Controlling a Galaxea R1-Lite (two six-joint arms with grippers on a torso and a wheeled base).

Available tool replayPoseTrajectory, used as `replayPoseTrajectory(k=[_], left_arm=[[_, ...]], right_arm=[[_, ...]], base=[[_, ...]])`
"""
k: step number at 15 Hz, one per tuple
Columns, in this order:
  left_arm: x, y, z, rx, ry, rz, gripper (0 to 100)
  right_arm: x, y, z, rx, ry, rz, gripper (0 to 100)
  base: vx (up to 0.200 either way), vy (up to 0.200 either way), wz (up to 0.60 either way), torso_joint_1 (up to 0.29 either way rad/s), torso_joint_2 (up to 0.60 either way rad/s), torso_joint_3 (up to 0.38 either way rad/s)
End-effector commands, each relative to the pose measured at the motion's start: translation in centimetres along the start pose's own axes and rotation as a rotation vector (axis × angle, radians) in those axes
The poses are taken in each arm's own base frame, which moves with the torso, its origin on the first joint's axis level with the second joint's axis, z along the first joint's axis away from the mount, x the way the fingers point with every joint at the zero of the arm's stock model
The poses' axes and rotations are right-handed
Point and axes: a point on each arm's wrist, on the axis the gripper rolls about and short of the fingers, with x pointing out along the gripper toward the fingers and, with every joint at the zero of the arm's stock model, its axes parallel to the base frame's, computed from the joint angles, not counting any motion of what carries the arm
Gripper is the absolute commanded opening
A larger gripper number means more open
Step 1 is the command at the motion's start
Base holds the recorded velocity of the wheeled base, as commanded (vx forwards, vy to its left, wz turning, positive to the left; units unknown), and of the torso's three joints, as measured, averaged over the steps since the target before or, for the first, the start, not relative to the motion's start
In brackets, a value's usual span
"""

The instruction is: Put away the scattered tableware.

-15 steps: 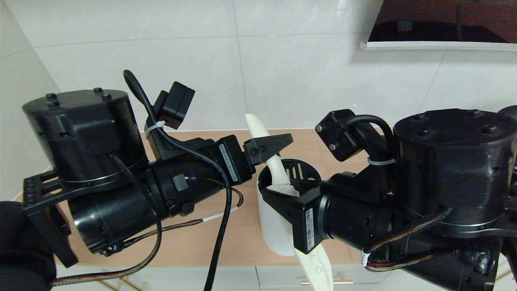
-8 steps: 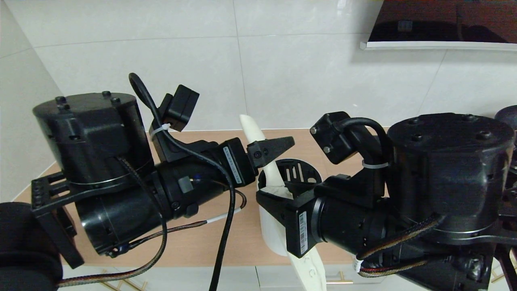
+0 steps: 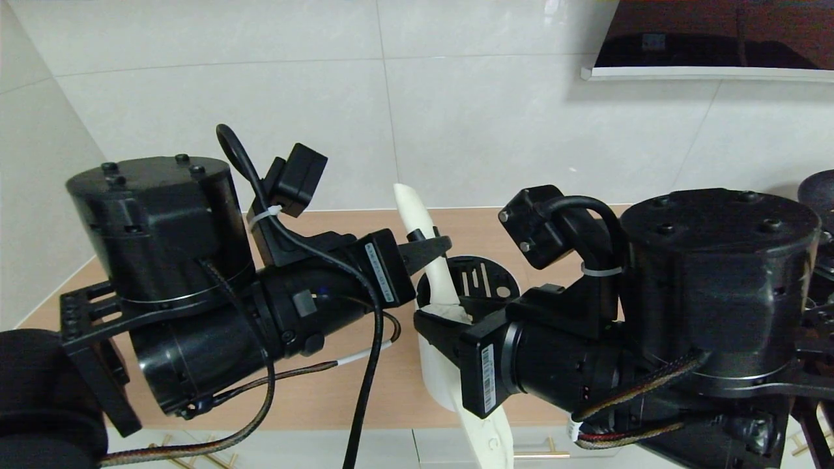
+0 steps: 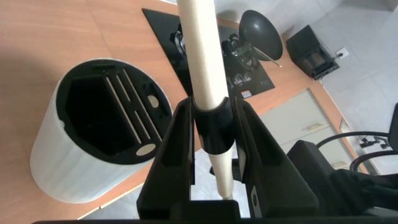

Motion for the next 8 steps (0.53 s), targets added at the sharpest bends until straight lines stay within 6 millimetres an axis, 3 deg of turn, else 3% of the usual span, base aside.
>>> replayPoseTrajectory(k=[1, 5, 6, 8], left_arm=[[-0.02, -0.01, -0.01, 0.0, 0.001, 0.0, 0], [-0.21, -0.08, 0.08, 0.0, 0.0, 0.002, 0], [-0.25, -0.11, 0.11, 0.0, -0.002, 0.001, 0], [-0.81, -0.57, 0.75, 0.001, -0.031, -0.008, 0]], right_arm=[[-0.16, 0.0, 0.15, 0.002, -0.007, 0.001, 0], [-0.02, -0.03, 0.09, 0.003, -0.004, -0.002, 0], [0.02, 0.0, 0.14, 0.011, -0.011, 0.002, 100], [-0.18, -0.07, 0.32, 0.014, -0.023, -0.002, 100]], base=[[0.0, 0.0, 0.0, 0.0, 0.0, 0.0], [0.0, 0.0, 0.0, 0.0, 0.0, 0.0], [0.0, 0.0, 0.0, 0.0, 0.0, 0.0], [0.0, 0.0, 0.0, 0.0, 0.0, 0.0]])
